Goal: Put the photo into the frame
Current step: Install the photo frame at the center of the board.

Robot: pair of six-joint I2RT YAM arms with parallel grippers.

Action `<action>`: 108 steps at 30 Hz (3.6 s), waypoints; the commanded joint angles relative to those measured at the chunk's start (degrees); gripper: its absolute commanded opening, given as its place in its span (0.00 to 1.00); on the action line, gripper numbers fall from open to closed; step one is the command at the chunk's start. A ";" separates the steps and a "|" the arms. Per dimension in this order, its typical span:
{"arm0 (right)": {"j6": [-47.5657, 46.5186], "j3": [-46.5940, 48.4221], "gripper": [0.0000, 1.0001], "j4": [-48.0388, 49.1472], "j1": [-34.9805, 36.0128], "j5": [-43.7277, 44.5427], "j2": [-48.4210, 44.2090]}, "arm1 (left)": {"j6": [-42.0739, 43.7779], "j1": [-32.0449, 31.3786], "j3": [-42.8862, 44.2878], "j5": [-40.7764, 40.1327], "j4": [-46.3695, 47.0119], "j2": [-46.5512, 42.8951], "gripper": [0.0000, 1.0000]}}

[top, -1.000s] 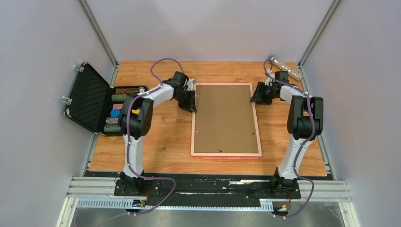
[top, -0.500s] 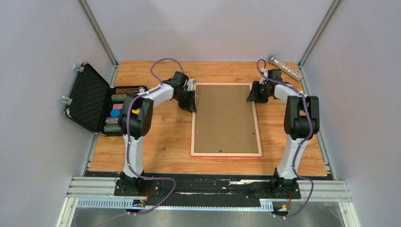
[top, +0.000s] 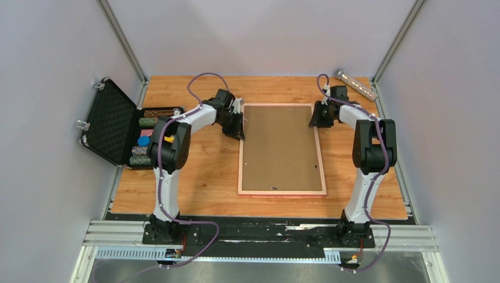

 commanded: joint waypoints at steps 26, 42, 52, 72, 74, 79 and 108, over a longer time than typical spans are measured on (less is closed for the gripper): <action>-10.21 -0.23 0.20 -2.48 0.01 -5.60 -1.19 | 2.54 1.30 0.46 -2.63 -2.61 2.17 0.00; -15.81 0.14 0.20 -5.26 -0.45 -11.03 -0.83 | 2.58 1.64 0.70 -2.70 -2.88 2.34 0.00; -7.59 3.12 0.42 -6.96 -4.78 -20.92 0.13 | 2.53 1.83 0.43 -2.69 -2.69 2.04 0.00; -11.05 -6.05 0.47 -7.75 -5.89 -15.79 -10.57 | 2.64 2.89 0.29 -2.17 -1.54 0.98 0.00; -12.65 -8.71 0.47 -7.63 -5.89 -14.47 -12.80 | 3.02 2.88 1.04 -2.36 -1.82 1.38 0.00; -14.81 -13.99 0.48 -7.84 -5.89 -13.87 -18.32 | 3.87 3.03 2.11 -2.23 -1.73 2.28 0.00; -24.10 -30.84 0.59 -13.32 -5.81 -12.59 -43.37 | 6.11 3.71 4.43 0.10 -4.47 3.53 0.00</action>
